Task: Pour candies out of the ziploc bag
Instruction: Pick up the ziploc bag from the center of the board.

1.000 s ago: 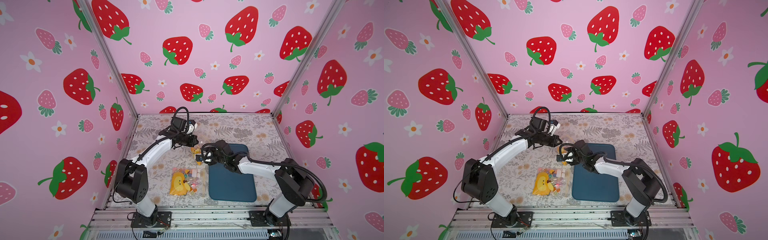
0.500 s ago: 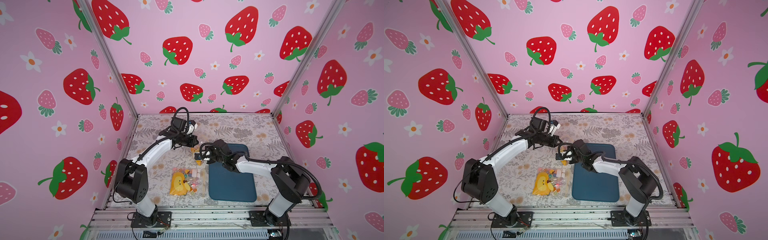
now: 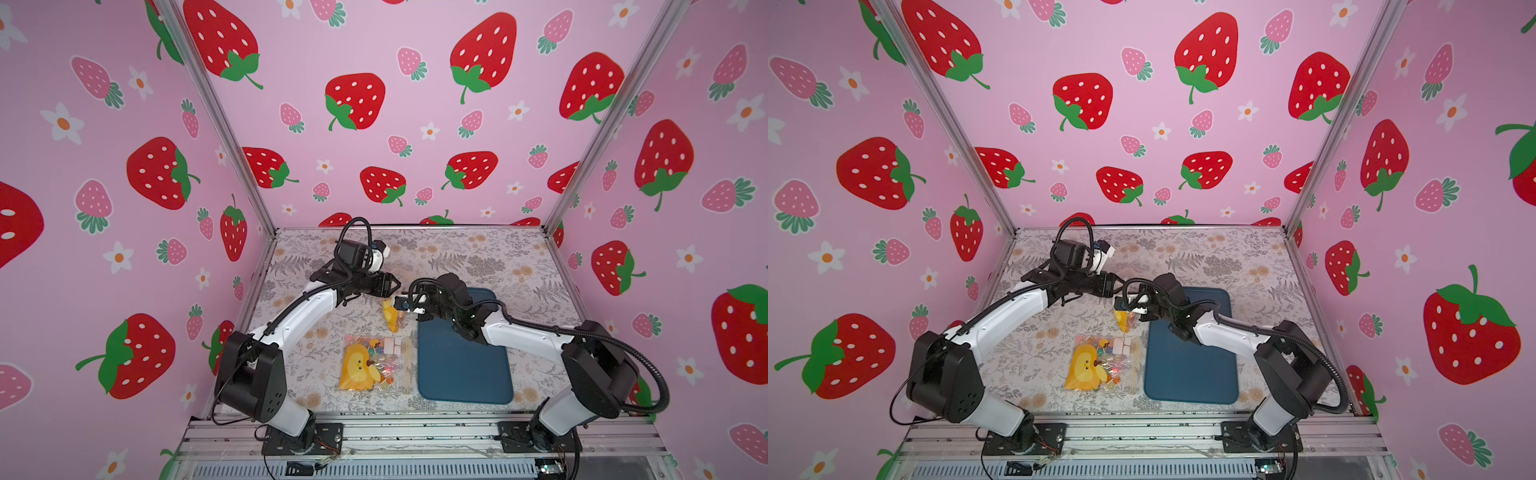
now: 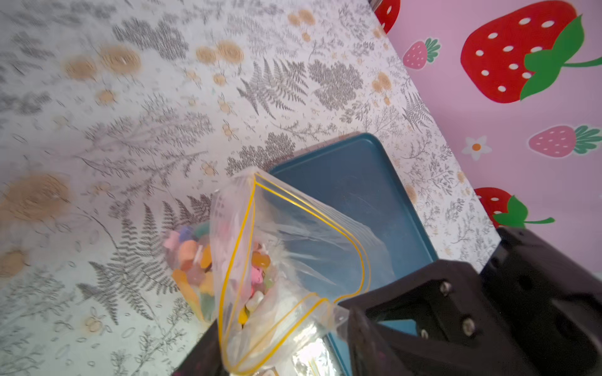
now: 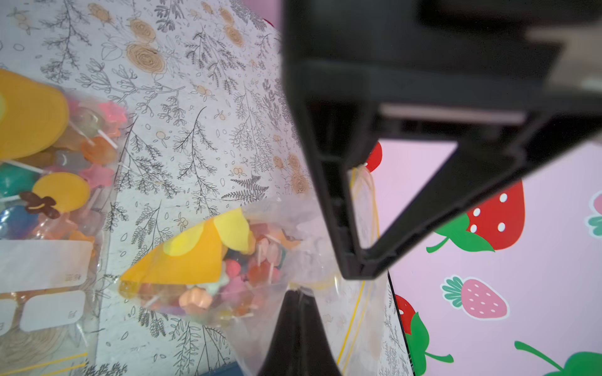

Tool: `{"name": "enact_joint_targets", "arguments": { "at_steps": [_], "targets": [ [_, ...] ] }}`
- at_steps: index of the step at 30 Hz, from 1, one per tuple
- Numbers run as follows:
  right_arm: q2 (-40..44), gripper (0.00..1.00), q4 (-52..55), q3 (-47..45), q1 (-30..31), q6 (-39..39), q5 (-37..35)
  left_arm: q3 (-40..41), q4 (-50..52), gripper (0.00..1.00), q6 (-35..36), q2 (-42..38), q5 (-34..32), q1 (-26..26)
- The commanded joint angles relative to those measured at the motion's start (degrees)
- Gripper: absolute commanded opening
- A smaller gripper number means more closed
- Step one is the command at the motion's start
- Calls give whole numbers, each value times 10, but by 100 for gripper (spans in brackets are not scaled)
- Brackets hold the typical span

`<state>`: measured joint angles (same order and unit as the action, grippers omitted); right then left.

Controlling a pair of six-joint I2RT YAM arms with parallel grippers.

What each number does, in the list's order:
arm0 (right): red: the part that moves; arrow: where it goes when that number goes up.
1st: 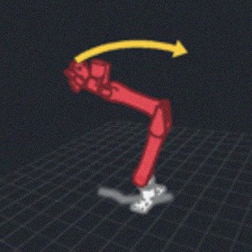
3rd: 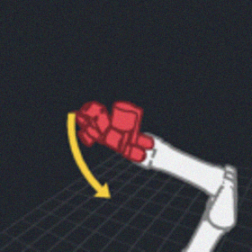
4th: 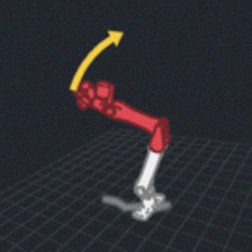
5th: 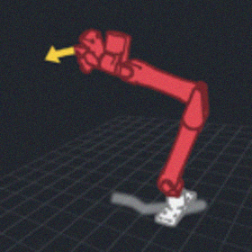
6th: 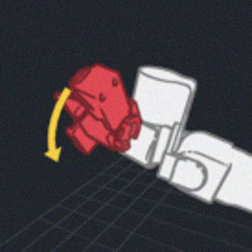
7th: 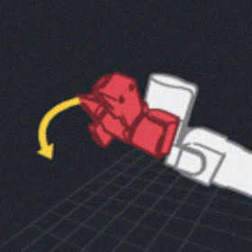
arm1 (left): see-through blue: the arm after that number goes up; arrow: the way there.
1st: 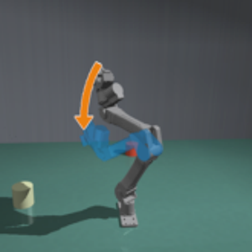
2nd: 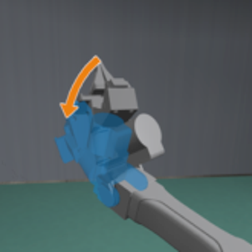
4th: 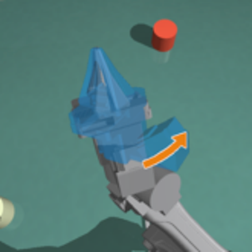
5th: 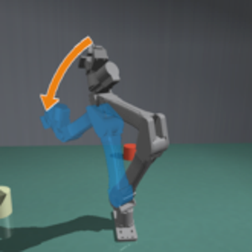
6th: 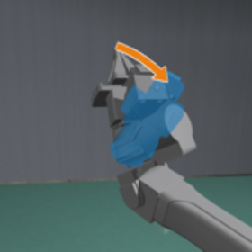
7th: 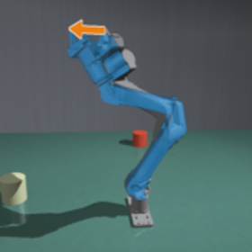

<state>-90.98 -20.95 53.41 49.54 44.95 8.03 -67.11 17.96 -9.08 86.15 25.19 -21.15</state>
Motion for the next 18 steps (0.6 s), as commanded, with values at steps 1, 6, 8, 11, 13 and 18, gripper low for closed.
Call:
{"name": "enact_joint_targets", "arguments": {
  "at_steps": [1, 6, 8, 11, 13, 18],
  "targets": [
    [17, 0, 0, 18, -10, -49, 25, 41, -88, 66, -17, -62, -51, 15],
    [26, 0, 36, 47, -28, -117, 57, 116, -130, 67, -19, -149, -122, 20],
    [26, 0, 64, 65, -34, -135, 77, 142, -133, 68, -22, -180, -142, 21],
    [31, 0, 89, 87, -42, -162, 118, 176, -131, 68, -18, -225, -163, 20],
    [33, 0, 103, 102, -47, -177, 144, 193, -133, 68, -13, -255, -171, 20],
    [19, 0, 188, 179, -50, -212, 159, 208, -140, 69, -8, -300, -177, 20]
  ]
}}
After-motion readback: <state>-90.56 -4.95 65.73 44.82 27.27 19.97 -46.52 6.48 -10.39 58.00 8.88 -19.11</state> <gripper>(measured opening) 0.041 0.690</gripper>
